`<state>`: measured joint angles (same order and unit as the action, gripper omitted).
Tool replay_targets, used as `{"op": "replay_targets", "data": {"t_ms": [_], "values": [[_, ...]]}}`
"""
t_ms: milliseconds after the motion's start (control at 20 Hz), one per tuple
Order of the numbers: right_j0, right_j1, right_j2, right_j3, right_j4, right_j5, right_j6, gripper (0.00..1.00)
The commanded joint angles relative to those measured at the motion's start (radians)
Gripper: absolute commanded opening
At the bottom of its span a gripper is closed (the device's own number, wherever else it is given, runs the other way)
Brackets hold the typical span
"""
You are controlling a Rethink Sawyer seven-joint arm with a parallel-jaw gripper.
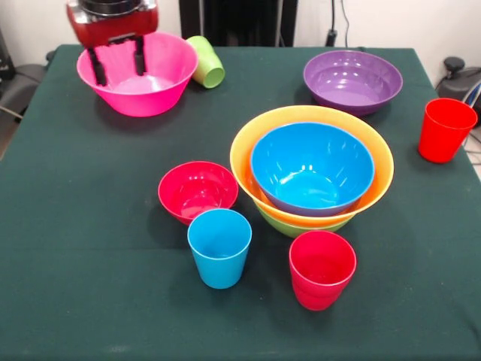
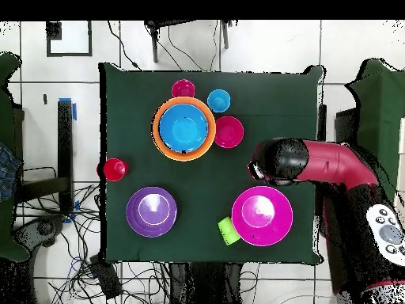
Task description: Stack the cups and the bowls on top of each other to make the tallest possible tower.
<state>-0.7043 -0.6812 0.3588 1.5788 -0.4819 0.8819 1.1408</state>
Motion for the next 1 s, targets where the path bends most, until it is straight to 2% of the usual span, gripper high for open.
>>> {"op": "replay_targets", "data": {"t_ms": [50, 200, 500, 750, 1000], "values": [[0.048, 0.057, 0.129, 0.054, -0.073, 0.134, -0.294, 1.0], [0.045, 0.061, 0.138, 0.053, -0.09, 0.147, -0.303, 1.0], [0.039, 0.069, 0.155, 0.02, -0.17, 0.111, -0.341, 1.0], [-0.003, 0.093, 0.235, 0.013, -0.229, 0.102, -0.475, 1.0], [-0.036, 0.105, 0.259, 0.013, -0.265, 0.133, -0.532, 1.0]]}}
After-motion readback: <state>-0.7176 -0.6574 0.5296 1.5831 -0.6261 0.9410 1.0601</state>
